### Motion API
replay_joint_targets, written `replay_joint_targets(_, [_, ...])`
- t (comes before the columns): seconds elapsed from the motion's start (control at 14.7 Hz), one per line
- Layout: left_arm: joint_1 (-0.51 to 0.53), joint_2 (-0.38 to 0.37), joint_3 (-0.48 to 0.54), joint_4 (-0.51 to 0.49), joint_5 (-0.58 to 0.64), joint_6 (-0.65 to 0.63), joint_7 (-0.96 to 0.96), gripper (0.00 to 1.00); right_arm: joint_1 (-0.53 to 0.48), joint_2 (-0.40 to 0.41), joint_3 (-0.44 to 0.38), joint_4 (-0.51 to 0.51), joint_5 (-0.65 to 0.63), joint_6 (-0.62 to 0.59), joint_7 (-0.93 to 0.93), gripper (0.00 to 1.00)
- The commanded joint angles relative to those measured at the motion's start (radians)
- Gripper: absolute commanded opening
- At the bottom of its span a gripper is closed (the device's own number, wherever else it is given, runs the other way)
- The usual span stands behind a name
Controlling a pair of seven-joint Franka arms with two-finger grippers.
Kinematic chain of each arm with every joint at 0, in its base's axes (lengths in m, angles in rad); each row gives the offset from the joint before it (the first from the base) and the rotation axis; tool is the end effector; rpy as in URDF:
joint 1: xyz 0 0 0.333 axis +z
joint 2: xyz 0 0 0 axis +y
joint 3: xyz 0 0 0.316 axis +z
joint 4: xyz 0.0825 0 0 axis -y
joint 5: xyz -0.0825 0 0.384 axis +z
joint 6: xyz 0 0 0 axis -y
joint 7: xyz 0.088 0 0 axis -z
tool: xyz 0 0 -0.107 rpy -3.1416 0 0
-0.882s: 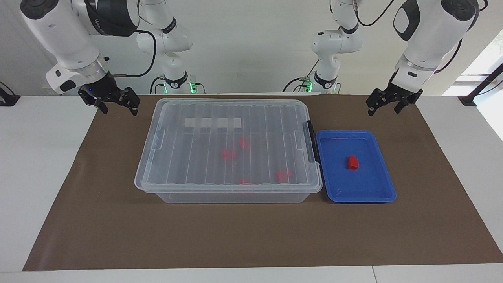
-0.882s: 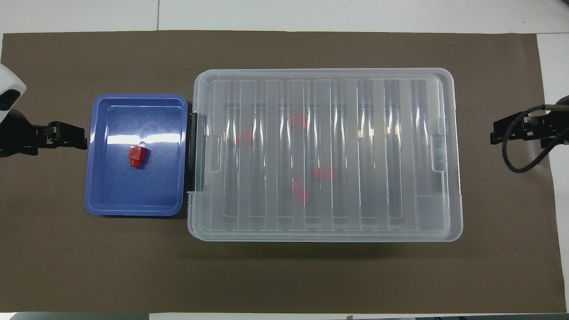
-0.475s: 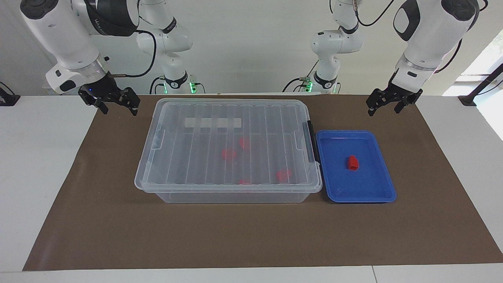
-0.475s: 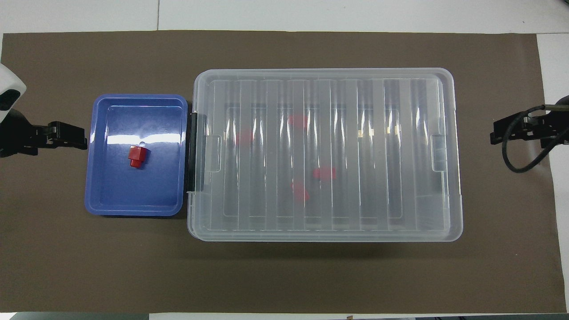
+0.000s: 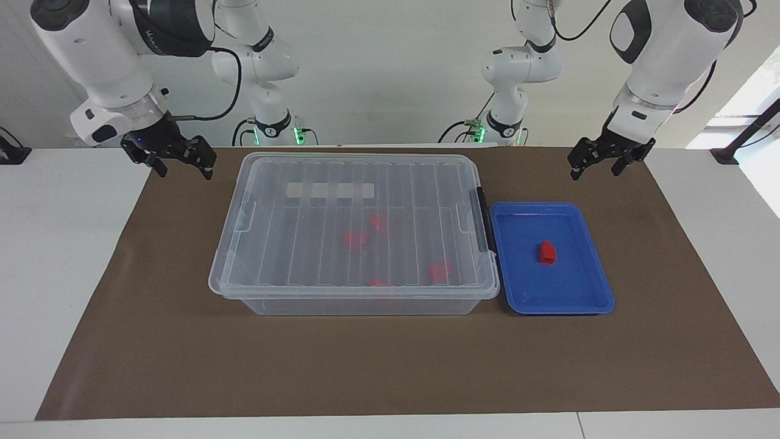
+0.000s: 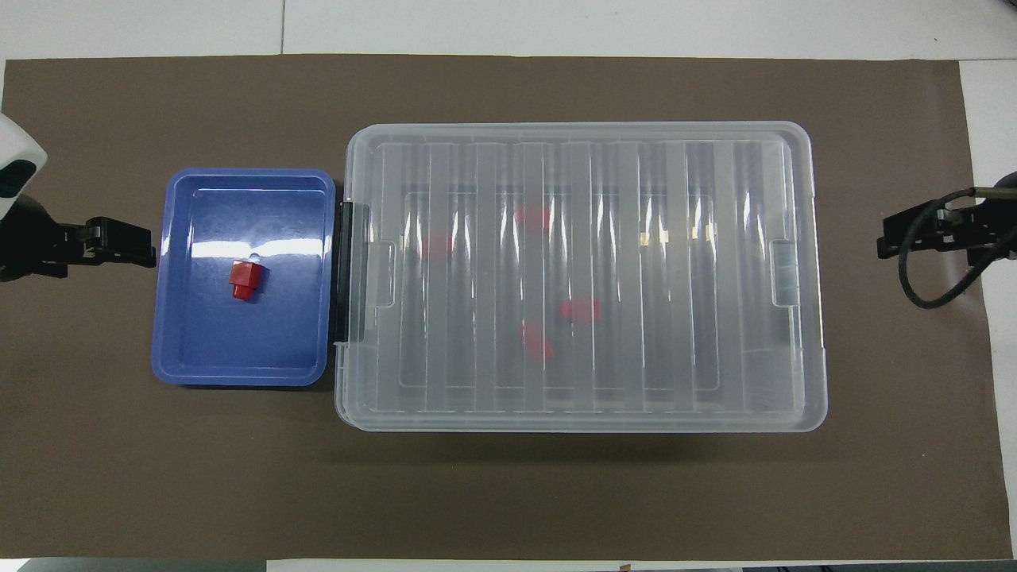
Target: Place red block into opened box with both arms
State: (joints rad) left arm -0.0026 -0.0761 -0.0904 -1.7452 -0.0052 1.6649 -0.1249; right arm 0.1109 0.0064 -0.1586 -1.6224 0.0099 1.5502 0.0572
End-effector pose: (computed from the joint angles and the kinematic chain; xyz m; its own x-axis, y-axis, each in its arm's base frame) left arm 0.5336 -0.0519 0.5912 0.9995 0.0327 -0.0043 0.0327 -0.9995 -0.0022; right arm 0.5514 -0.0250 0.5950 0.9914 -0.1044 -0.0788 -0.1051 -0.9945 -0.0044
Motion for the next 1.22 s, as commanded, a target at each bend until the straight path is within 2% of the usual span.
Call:
replay_joint_targets(0.0, [0.012, -0.016, -0.006, -0.017, -0.006, -0.001, -0.009, 1.00, 0.001, -0.025, 0.010, -0.039, 0.013, 0.060, 0.013, 1.00])
replay_joint_targets(0.07, [0.010, -0.016, -0.006, -0.017, -0.006, -0.001, -0.009, 1.00, 0.003, -0.025, 0.034, -0.057, 0.013, 0.121, 0.026, 1.00])
replay_joint_targets(0.34, [0.012, -0.016, -0.006, -0.017, -0.006, -0.001, -0.009, 1.00, 0.004, -0.014, 0.069, -0.138, 0.013, 0.214, 0.073, 1.00])
replay_joint_targets(0.61, [0.012, -0.016, -0.006, -0.017, -0.006, -0.001, -0.009, 1.00, 0.007, -0.003, 0.074, -0.246, 0.013, 0.313, 0.075, 1.00])
replay_joint_targets(1.15, [0.012, -0.016, -0.006, -0.017, -0.006, -0.002, -0.009, 1.00, 0.007, -0.011, 0.076, -0.352, 0.013, 0.384, 0.038, 1.00])
